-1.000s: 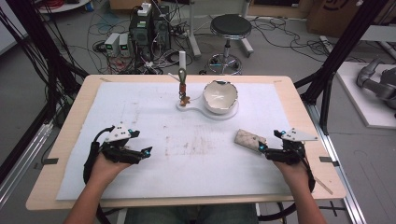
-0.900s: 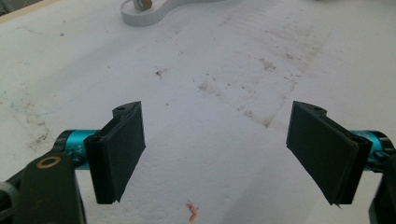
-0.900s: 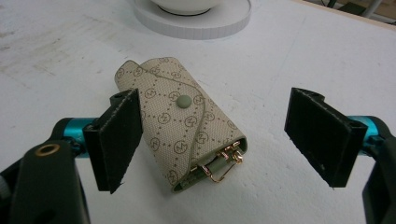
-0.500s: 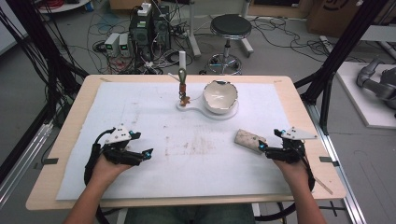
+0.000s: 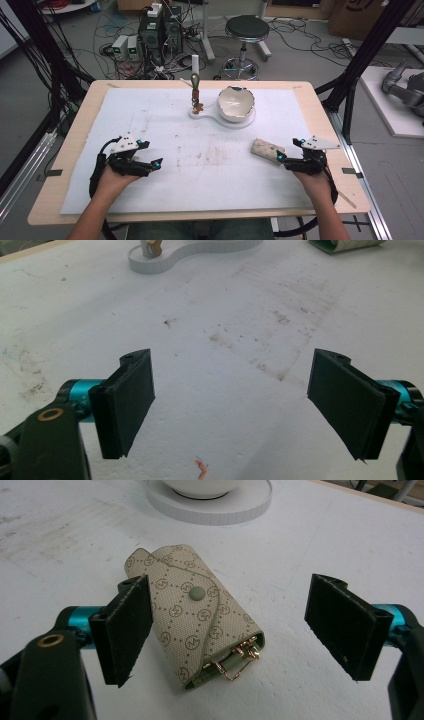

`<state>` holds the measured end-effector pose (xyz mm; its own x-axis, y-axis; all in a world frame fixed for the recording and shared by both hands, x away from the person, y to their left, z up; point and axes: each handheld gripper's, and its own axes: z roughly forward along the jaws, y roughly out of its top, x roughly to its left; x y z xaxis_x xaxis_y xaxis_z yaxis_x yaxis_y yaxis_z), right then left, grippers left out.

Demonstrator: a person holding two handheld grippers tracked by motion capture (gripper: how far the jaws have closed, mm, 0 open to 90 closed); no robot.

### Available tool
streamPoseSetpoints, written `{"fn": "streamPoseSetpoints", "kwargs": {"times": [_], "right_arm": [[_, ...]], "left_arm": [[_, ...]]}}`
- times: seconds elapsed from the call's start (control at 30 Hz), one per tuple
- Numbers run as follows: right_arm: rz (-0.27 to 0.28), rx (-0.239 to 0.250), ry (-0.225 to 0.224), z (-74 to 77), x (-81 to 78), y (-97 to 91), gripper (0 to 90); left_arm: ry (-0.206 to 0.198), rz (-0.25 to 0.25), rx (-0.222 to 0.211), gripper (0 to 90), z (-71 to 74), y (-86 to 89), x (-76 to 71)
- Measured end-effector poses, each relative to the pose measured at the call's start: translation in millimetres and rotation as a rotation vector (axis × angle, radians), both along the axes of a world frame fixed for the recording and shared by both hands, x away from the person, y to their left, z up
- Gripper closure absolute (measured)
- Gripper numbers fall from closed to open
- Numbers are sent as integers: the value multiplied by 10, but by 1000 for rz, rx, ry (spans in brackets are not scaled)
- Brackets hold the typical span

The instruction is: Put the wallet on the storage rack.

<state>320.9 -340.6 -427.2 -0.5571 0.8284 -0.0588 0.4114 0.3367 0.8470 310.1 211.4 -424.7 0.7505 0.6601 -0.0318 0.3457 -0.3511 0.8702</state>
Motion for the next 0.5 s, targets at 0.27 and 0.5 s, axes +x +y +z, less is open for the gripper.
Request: {"fn": "streamPoseSetpoints", "kwargs": {"times": [0.27,0.5], "right_arm": [[28,-6,10,-15,83,27,196],[95,-22,38,-23,184,45,197]], "left_arm": [[7,13,-2,189,-12,31,-7],[18,14,3,189,-38,52,10]]}}
